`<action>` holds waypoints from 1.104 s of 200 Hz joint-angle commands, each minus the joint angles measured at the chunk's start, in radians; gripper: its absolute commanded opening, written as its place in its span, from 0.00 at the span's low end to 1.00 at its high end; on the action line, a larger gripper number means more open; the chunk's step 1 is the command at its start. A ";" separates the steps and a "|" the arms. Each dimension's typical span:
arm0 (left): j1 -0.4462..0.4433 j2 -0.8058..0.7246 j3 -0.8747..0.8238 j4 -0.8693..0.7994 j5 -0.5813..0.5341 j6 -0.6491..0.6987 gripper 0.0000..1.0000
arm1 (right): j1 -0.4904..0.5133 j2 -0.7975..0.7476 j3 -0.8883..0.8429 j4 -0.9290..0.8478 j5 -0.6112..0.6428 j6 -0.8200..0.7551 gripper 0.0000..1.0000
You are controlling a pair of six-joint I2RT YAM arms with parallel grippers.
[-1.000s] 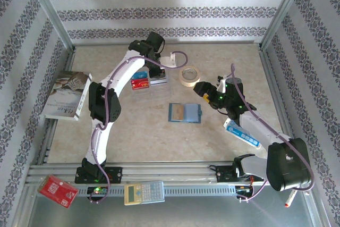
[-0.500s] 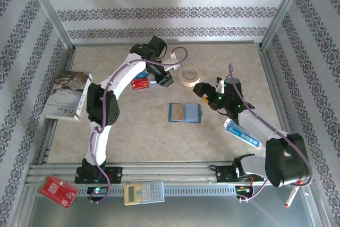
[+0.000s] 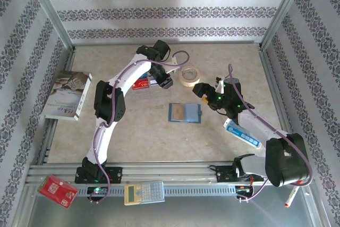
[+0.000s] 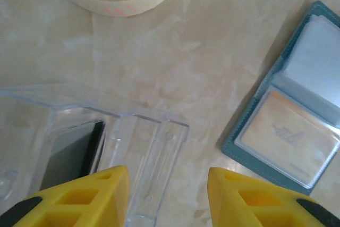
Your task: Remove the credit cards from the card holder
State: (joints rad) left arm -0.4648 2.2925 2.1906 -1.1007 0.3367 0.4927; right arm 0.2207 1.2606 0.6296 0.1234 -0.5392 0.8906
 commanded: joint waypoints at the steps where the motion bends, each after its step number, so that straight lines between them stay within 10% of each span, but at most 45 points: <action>1: 0.001 0.005 0.031 -0.032 -0.078 0.010 0.45 | 0.014 -0.003 -0.016 0.016 0.001 -0.013 0.97; 73: 0.003 0.005 0.029 -0.001 -0.192 0.013 0.46 | 0.013 -0.013 -0.025 0.015 0.002 -0.014 0.97; 141: 0.002 -0.092 -0.009 0.005 -0.062 -0.025 0.46 | 0.031 -0.004 -0.022 -0.016 0.019 -0.040 0.96; 184: 0.002 -0.337 -0.342 0.258 -0.088 -0.233 0.54 | 0.121 0.020 0.010 -0.173 0.136 -0.134 0.94; 221: 0.011 -0.606 -0.739 0.592 -0.188 -0.504 0.83 | 0.285 0.099 0.105 -0.367 0.358 -0.240 0.88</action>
State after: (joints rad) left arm -0.4644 1.8191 1.6444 -0.7795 0.2256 0.2264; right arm 0.4171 1.3113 0.6556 -0.0792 -0.3679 0.7563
